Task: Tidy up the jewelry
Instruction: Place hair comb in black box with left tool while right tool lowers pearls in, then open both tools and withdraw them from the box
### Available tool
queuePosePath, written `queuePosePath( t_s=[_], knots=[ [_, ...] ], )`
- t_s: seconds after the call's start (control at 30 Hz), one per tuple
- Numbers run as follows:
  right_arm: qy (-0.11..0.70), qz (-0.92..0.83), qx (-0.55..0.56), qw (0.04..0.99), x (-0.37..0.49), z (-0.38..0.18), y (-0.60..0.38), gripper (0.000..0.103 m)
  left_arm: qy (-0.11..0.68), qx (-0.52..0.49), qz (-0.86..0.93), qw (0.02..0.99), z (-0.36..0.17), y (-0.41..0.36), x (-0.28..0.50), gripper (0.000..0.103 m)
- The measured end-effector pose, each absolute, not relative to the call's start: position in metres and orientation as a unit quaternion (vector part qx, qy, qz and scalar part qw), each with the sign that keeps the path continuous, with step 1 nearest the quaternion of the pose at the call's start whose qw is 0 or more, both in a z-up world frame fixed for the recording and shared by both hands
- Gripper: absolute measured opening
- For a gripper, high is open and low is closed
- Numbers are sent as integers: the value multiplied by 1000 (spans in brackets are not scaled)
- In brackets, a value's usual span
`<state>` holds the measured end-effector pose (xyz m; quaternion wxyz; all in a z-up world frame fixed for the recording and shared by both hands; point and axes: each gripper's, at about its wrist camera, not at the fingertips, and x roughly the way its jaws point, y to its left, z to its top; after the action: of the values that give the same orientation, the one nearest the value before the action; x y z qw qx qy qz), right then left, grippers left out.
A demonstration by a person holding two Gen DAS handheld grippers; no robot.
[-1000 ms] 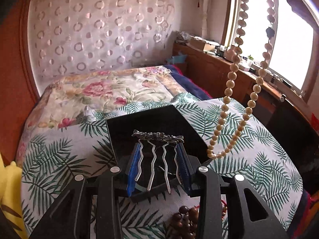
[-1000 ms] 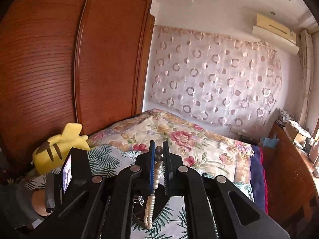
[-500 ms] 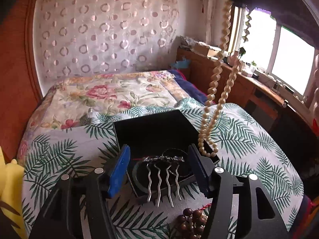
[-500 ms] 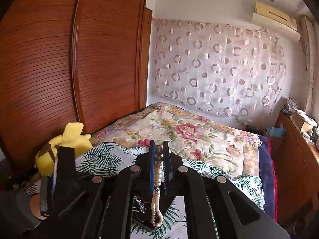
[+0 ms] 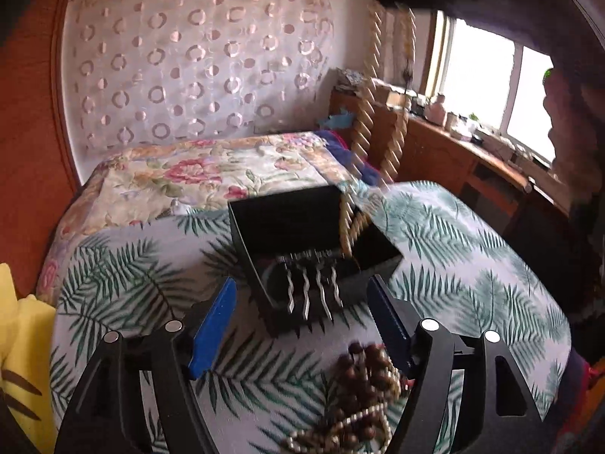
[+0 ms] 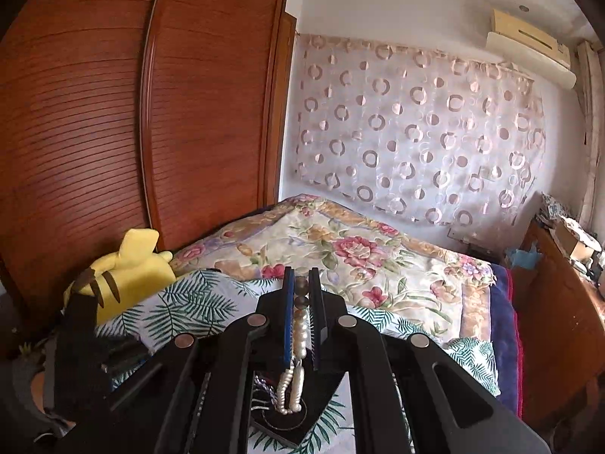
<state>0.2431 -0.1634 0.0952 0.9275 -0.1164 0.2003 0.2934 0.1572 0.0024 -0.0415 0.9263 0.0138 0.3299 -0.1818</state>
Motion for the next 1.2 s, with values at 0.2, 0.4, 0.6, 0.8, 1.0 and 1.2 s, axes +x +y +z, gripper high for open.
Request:
queuePosePath(
  t_s=[0.2,0.4,0.6,0.8,1.0,1.2],
  knots=[
    [205,291,-124,926,243,91,-159,8,347,55,-166,922,-56,-10,164,68],
    [229,285,-129,922,250,70,-159,8,355,75,-150,919,-60,-9,177,68],
    [248,285,-123,918,253,48,-162,8,354,82,-141,921,-56,-8,192,68],
    [278,294,-117,907,257,23,-162,9,352,81,-124,924,-51,-6,211,66],
    [310,298,-109,896,260,-4,-160,9,346,58,-120,929,-45,4,209,66],
    [313,310,-100,892,255,-5,-163,29,332,39,-120,935,-35,13,193,66]
  ],
)
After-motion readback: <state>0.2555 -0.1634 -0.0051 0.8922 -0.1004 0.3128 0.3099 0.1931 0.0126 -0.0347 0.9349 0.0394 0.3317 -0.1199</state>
